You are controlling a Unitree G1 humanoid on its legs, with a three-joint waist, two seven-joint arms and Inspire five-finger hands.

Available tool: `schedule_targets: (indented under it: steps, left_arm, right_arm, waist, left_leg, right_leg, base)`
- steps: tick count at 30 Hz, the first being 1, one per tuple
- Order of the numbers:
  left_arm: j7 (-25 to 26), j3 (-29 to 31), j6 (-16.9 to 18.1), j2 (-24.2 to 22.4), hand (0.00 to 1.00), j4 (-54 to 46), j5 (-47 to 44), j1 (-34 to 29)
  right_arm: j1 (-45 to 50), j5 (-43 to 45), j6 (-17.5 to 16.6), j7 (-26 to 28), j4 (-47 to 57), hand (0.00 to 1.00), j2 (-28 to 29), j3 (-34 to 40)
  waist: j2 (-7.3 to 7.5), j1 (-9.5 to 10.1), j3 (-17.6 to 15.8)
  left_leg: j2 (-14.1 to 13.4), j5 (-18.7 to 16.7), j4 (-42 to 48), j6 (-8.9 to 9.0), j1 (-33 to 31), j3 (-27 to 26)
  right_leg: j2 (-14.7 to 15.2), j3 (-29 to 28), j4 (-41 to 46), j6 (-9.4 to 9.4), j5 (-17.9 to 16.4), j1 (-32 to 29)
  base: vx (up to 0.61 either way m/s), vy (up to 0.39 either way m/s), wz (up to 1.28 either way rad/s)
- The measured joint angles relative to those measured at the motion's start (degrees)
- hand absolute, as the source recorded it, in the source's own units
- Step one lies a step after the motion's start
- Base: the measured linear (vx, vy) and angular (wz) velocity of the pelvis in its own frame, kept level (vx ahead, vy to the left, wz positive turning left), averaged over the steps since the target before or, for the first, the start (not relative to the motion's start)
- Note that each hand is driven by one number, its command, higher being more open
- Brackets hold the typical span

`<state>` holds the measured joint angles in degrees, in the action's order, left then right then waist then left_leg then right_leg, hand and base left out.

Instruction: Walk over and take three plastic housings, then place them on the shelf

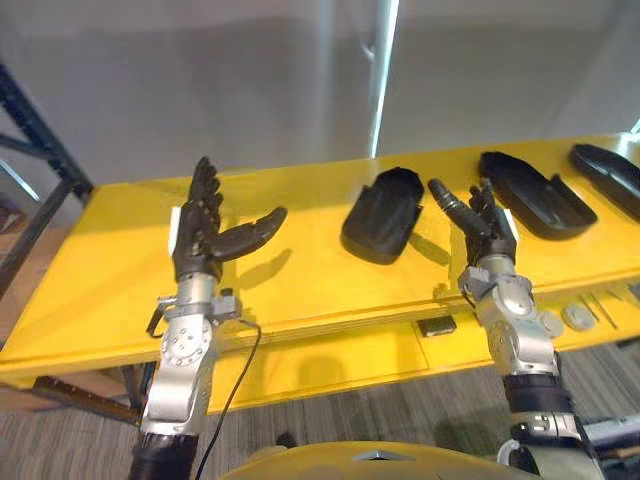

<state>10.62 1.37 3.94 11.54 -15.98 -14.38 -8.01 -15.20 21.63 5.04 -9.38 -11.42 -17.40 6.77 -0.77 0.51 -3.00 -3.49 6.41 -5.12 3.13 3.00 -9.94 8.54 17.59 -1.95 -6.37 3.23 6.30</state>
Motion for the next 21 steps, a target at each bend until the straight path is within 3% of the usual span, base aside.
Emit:
schedule_targets:
  steps: [5, 11, 21]
  left_arm:
    - [-2.4, 0.2, 1.3, -0.5, 1.00, -0.3, -1.2, -1.7]
    - [-4.1, 0.3, 3.3, -0.5, 1.00, -0.3, -1.8, -1.7]
    - [-5.4, 0.2, 3.3, -1.5, 1.00, -0.3, -2.8, -1.5]
  right_arm:
    - [-4.3, 0.1, 2.4, -0.4, -3.4, 1.00, -0.6, 0.0]
    - [-8.0, 0.2, 5.2, -0.3, -11.1, 1.00, -0.7, 0.0]
    - [-16.8, 1.3, 7.7, -7.7, -20.8, 1.00, -1.1, 0.1]
  waist:
    - [0.17, 1.46, -0.1]
    - [1.10, 1.90, -0.8]
    - [0.91, 2.60, -1.7]
  left_leg:
    - [0.8, 0.5, 0.0, -0.47, -0.5, 0.6]
    - [1.0, 0.6, 0.0, -0.61, -0.6, 0.6]
    - [1.0, 0.8, 0.0, -0.66, -1.3, 1.5]
  right_leg:
    - [0.8, 1.0, 0.2, -0.01, -0.1, 0.0]
    - [1.3, 1.0, 0.5, -0.27, -0.3, -0.2]
    - [1.2, 2.2, 0.1, -0.49, 0.3, -0.1]
  base:
    - [-0.04, 0.049, 0.12]
    - [-0.01, 0.014, 0.00]
    - [0.02, -0.001, 0.05]
